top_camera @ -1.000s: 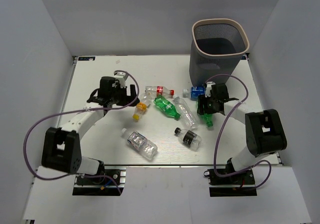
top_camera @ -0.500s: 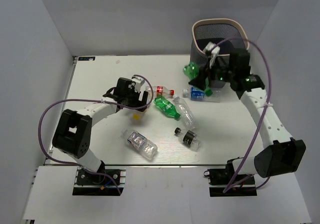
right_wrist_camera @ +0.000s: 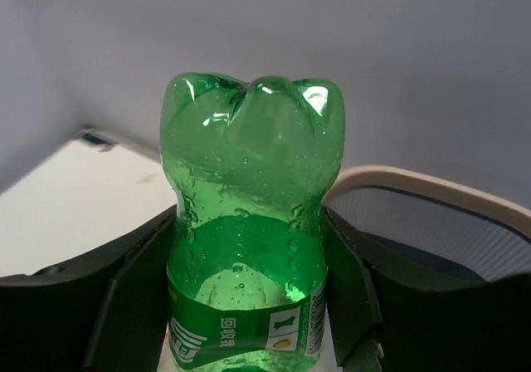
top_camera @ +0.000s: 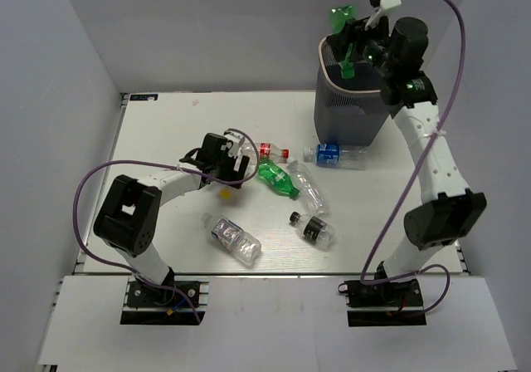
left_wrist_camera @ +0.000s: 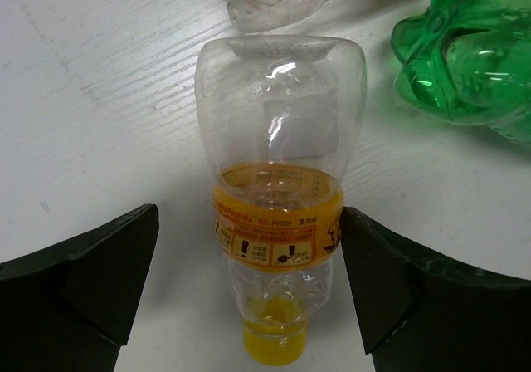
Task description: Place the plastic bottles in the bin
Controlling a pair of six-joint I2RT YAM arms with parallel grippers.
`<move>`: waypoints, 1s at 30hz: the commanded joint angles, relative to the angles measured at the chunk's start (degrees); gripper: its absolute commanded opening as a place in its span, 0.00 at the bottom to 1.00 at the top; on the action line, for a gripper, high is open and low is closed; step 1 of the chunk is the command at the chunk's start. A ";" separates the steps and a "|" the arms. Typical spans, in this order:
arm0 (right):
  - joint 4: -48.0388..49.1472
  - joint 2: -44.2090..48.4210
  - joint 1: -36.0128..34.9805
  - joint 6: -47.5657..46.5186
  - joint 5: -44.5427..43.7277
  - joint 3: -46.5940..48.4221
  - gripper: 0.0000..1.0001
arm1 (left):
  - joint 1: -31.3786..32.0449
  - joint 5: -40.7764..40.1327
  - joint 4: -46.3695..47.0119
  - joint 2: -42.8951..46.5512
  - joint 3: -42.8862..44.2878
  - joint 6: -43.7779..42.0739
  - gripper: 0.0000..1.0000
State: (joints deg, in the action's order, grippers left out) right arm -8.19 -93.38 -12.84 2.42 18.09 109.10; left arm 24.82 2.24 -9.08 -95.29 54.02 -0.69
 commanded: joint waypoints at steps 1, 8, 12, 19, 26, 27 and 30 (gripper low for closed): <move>6.59 -5.21 1.32 -1.61 -17.63 1.64 0.09 | 0.23 -3.29 1.96 -0.24 -0.32 -0.63 1.00; 8.27 -12.87 4.05 -4.61 -20.56 5.16 0.90 | 0.76 -5.23 3.10 -1.48 -0.85 0.51 0.98; 8.27 -8.84 5.54 -2.77 -13.44 1.92 0.90 | 0.76 -5.76 3.10 -2.54 -0.32 1.04 0.95; 5.56 4.85 8.09 0.05 4.74 -8.01 0.89 | 1.28 -2.33 3.02 -4.82 0.82 1.04 0.42; -16.61 17.00 8.54 -22.08 34.71 -24.34 0.16 | 1.81 -3.21 -2.34 7.97 2.74 1.66 0.16; -18.95 20.23 8.36 -29.41 36.48 -28.37 0.11 | 1.81 -3.21 -3.56 10.10 3.28 1.66 0.16; -27.75 25.06 7.83 -40.24 36.24 -38.55 0.29 | 1.81 1.00 -4.71 16.44 7.23 1.13 0.15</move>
State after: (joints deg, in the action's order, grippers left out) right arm -21.47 -70.85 -4.69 -20.95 47.09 79.42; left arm 26.22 -0.05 -13.47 -87.74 55.42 0.49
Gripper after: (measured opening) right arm 0.211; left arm 0.627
